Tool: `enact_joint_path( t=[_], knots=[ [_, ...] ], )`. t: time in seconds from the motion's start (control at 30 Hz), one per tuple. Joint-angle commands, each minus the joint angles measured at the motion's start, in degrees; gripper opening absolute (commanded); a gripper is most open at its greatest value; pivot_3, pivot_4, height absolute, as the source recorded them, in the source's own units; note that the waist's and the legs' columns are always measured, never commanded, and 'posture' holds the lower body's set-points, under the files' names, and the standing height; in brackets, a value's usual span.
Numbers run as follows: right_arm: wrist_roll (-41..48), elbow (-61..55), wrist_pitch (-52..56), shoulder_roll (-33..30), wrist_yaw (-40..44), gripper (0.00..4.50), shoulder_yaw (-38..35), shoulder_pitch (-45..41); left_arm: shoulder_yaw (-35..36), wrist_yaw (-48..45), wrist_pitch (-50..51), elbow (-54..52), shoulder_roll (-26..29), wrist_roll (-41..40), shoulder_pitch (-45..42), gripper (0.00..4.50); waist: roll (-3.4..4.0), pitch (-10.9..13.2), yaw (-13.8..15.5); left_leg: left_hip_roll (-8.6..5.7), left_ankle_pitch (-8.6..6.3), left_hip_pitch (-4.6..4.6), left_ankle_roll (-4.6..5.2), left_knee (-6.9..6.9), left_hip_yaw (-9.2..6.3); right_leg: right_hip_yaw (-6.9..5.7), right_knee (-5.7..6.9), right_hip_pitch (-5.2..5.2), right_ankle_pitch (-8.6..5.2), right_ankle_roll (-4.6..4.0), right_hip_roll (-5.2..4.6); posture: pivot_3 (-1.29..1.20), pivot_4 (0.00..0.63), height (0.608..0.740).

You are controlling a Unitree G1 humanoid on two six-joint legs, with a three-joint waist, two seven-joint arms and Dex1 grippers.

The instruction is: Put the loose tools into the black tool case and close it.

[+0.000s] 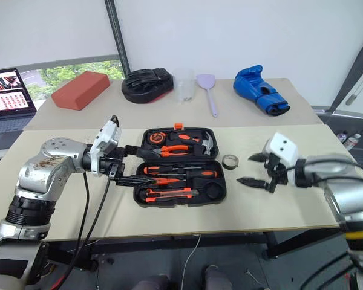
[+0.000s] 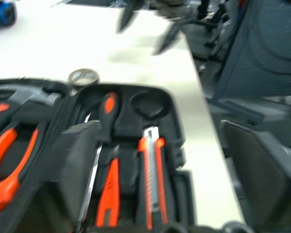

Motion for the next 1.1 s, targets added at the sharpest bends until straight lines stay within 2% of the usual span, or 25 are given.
enact_joint_path(
  t=[0.03,0.27,0.37,0.57,0.73,0.9,1.0,1.1],
  knots=[
    [-9.0,12.2,-11.9,3.3,2.5,4.50,5.8,-6.5,0.0,0.9,-1.2,-3.6,1.7,-0.3,1.3,4.46,0.01,0.0,-0.1,0.01,0.01,0.01,-0.01,-0.03,0.00,-0.01,0.00,-0.02,0.00,-0.02,-0.01,0.00,0.150,0.740],
    [-17.8,29.6,-25.0,10.3,1.9,4.50,10.6,-14.1,0.2,4.0,-1.2,-6.7,2.7,-0.9,3.9,4.46,0.02,0.0,0.0,-0.05,0.01,-0.12,-0.01,-0.04,-0.02,-0.06,-0.06,-0.16,-0.01,-0.05,-0.04,0.00,0.150,0.740],
    [-19.0,33.1,-27.3,12.3,2.1,3.81,10.6,-15.5,0.2,4.7,-1.4,-7.2,3.1,-0.9,4.4,4.50,0.02,0.0,-0.1,-0.05,0.01,-0.10,-0.02,-0.03,-0.03,-0.06,-0.05,-0.13,-0.01,-0.05,-0.03,0.00,0.150,0.740],
    [-21.0,38.6,-30.0,14.7,0.5,1.76,9.8,-17.5,-0.6,5.0,-2.1,-7.6,3.6,-0.6,4.9,4.50,0.03,0.0,-0.8,-0.03,0.02,-0.03,-0.22,0.00,-0.02,-0.04,0.00,-0.06,0.02,-0.11,-0.01,0.00,0.150,0.740],
    [-20.3,40.4,-30.2,14.1,0.8,0.08,7.7,-18.4,-1.2,4.6,-2.7,-7.4,3.8,-0.4,4.7,4.50,0.03,0.0,-0.8,-0.03,0.01,-0.03,-0.30,0.00,-0.03,-0.04,0.03,-0.07,0.04,-0.13,-0.02,0.00,0.150,0.740],
    [-12.2,28.7,-21.2,10.0,10.7,0.03,1.7,-16.0,-1.9,4.1,-3.2,-7.6,4.4,-0.5,4.9,4.50,0.19,0.1,-0.6,-0.04,0.02,-0.08,-0.29,-0.02,-0.04,-0.05,0.00,-0.12,0.04,-0.13,-0.03,0.00,0.150,0.740],
    [-2.6,8.1,-7.9,6.1,20.1,0.03,0.2,-8.4,-2.7,3.2,-4.3,-7.8,5.1,0.0,5.6,4.50,0.20,0.1,-0.6,-0.01,0.02,-0.14,-0.26,-0.07,-0.08,-0.06,-0.01,-0.20,0.03,-0.14,-0.02,0.00,0.150,0.740],
    [0.0,-5.8,0.1,6.5,16.3,0.03,-0.3,-2.9,-3.3,2.9,-5.3,-7.5,5.4,0.3,5.9,4.50,0.20,0.1,-0.7,0.03,0.06,-0.14,-0.14,-0.11,-0.13,-0.06,0.01,-0.23,0.01,-0.17,0.02,0.00,0.150,0.740]
  ],
)
